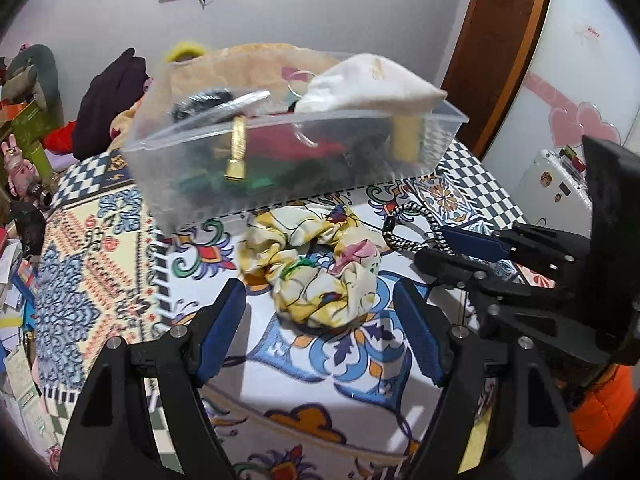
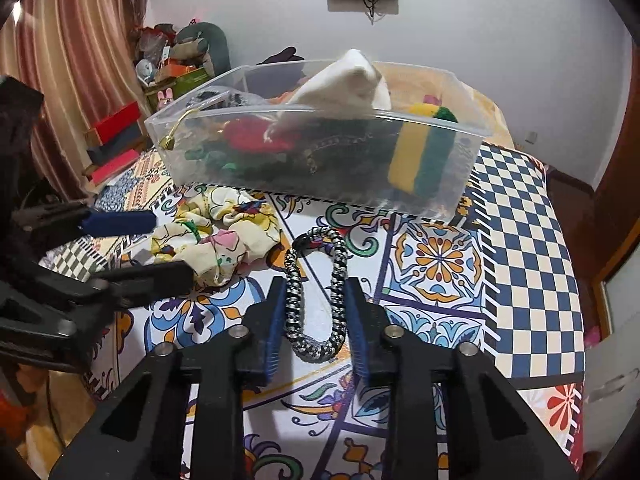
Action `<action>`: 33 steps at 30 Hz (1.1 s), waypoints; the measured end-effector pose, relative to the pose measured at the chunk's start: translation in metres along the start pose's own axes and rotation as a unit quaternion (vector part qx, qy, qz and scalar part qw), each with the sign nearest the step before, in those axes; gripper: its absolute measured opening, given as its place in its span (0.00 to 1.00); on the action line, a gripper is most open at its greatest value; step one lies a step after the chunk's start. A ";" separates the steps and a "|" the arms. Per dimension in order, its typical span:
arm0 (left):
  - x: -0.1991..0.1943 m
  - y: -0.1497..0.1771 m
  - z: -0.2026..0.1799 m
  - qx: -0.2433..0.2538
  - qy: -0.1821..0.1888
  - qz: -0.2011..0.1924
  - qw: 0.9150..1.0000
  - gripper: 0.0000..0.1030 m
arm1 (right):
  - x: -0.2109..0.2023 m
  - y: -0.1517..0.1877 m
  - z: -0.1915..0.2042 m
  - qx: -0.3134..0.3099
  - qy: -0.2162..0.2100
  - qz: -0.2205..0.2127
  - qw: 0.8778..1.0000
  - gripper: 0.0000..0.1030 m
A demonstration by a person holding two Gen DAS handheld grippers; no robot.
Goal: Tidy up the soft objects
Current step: 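Grasp the braided black-white cord with the right gripper while the left gripper grasps the floral scrunchie, then lower the scrunchie and cord into the clear box and open both grippers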
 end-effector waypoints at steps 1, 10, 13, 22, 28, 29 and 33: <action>0.003 -0.001 0.000 -0.001 -0.005 -0.003 1.000 0.73 | -0.002 0.001 -0.002 0.004 -0.001 -0.001 1.000 0.21; 0.011 0.000 -0.004 0.019 -0.017 -0.011 1.000 0.31 | -0.020 0.002 -0.012 0.025 -0.007 -0.018 0.999 0.13; 0.000 0.000 -0.009 0.028 -0.014 -0.032 0.999 0.23 | -0.025 0.000 -0.014 0.029 -0.008 -0.024 0.999 0.13; -0.047 -0.014 -0.017 0.034 0.001 -0.085 0.996 0.18 | -0.050 -0.020 -0.009 0.030 -0.010 -0.065 0.997 0.13; -0.078 -0.030 -0.023 0.037 0.007 -0.130 0.991 0.18 | -0.074 -0.034 -0.008 0.024 -0.005 -0.102 0.994 0.13; -0.083 -0.033 -0.024 0.037 0.007 -0.139 0.990 0.18 | -0.077 -0.036 -0.008 0.023 -0.005 -0.108 0.994 0.13; -0.099 -0.052 -0.023 0.036 0.005 -0.172 0.985 0.18 | -0.091 -0.055 -0.010 0.022 -0.001 -0.138 0.990 0.13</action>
Point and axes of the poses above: each gripper's, at about its wrist camera, not at the fingertips, and x roughly the way its jaws point, z to its left, y to its underside, the point moved 4 cm from there along x, roughly the way its jaws point, and after that the axes turned 1 degree about -x, right-handed, at the moved point
